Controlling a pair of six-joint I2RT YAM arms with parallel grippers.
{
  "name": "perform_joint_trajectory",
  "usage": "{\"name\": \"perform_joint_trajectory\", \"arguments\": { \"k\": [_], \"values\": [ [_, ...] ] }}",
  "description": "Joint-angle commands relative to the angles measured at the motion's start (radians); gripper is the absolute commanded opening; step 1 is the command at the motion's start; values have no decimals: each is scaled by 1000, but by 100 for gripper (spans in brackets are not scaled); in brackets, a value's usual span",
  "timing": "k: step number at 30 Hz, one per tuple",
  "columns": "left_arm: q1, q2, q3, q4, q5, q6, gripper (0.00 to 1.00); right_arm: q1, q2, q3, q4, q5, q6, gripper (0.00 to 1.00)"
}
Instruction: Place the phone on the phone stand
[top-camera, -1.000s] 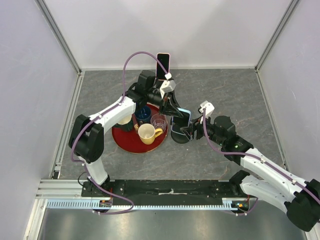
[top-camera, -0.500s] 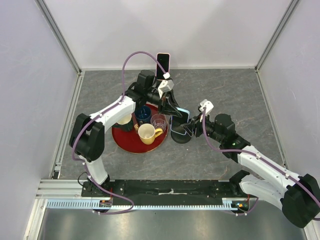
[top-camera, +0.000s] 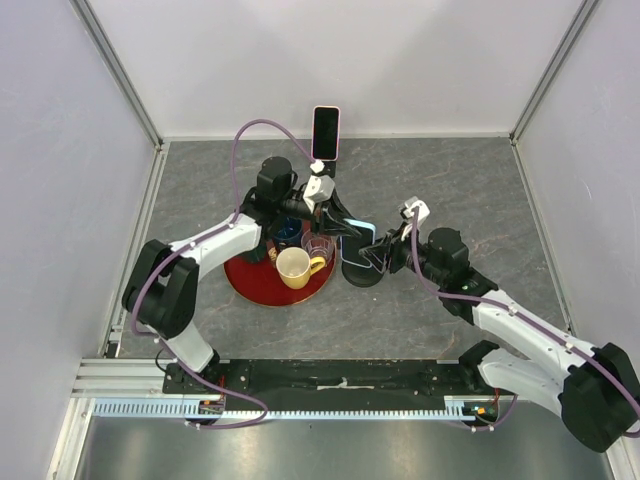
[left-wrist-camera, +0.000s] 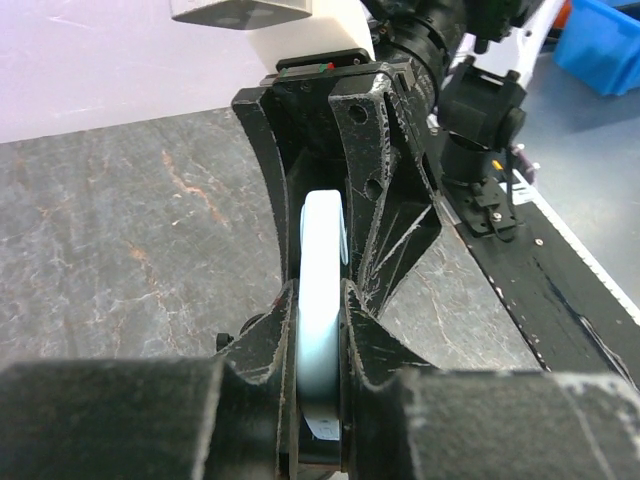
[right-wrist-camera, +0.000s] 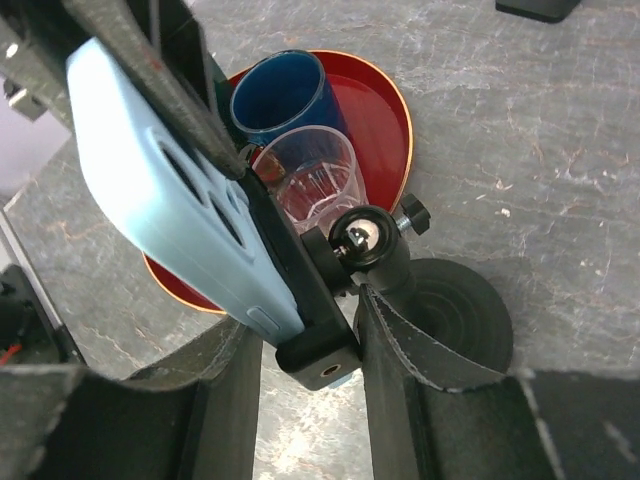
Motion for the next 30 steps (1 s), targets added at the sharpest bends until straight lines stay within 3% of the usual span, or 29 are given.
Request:
{"name": "perform_joint_trajectory", "arguments": {
  "k": [1,8,15,16,17,19,20,23,26,28,30],
  "values": [
    [-39,20,-83,145,-291,85,2,20,-68,-36,-14,115,369,0],
    [-89,15,-107,141,-363,120,2,75,-154,-33,-72,304,495,0],
    [-102,29,-52,37,-316,134,2,116,-59,62,-224,359,256,2],
    [-102,29,-40,21,-308,140,2,118,-57,59,-242,344,230,11],
    [-102,28,-37,4,-302,146,2,118,-65,49,-247,345,209,31],
    [-102,26,-32,-24,-297,162,2,118,-112,42,-266,336,195,50],
    [-102,26,-25,-43,-297,174,2,118,-132,38,-267,336,190,67],
    [-102,32,-8,-70,-296,173,2,118,-200,62,-327,333,176,81],
    [-102,40,12,-76,-303,140,4,118,-225,114,-422,338,167,85],
    [-100,44,40,-114,-313,116,13,118,-235,131,-465,332,162,87],
    [-99,52,78,-154,-307,107,30,118,-252,156,-511,351,164,88]
  ]
}}
